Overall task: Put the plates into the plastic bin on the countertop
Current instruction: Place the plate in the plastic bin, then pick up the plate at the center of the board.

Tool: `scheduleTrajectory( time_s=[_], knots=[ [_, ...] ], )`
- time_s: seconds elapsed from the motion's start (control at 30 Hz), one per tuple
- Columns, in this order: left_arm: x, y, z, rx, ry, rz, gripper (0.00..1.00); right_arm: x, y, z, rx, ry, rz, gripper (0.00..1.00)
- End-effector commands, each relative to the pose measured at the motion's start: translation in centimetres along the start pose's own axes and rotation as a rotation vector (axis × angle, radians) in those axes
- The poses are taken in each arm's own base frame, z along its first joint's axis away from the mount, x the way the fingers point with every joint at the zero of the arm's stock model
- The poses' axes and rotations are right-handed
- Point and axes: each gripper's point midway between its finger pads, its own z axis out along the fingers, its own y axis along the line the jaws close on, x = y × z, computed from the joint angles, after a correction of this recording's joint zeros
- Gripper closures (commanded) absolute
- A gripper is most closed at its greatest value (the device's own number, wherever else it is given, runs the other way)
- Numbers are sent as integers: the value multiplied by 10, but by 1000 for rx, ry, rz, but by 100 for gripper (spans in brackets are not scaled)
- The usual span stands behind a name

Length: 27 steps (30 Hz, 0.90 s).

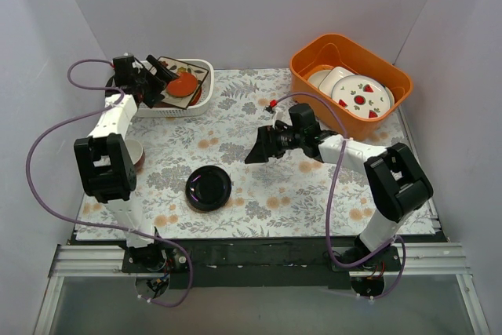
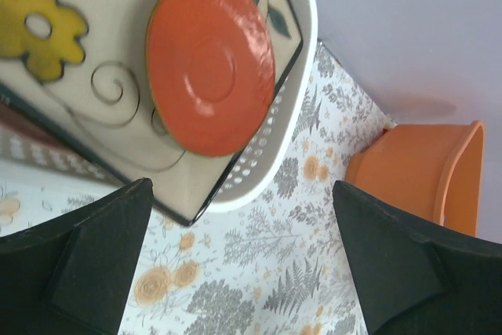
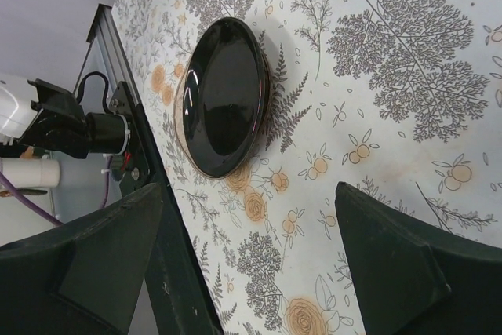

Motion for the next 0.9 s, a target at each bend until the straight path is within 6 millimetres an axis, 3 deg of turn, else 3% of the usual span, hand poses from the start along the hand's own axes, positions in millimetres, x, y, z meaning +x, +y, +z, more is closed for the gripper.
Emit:
scheduleTrajectory(
  time_s=[0.0, 0.23, 0.6, 0.87],
  knots=[
    [5, -19, -37, 71, -11, 17, 2, 1, 6, 10, 1, 47, -37, 2],
    [26, -23, -66, 128, -4, 10, 2, 10, 12, 27, -3, 105, -49, 7],
    [66, -12, -89, 145, 84, 45, 2, 13, 25, 54, -16, 149, -65, 20],
    [124, 23, -105, 110, 176, 52, 2, 21, 18, 66, 10, 184, -53, 26]
  ],
)
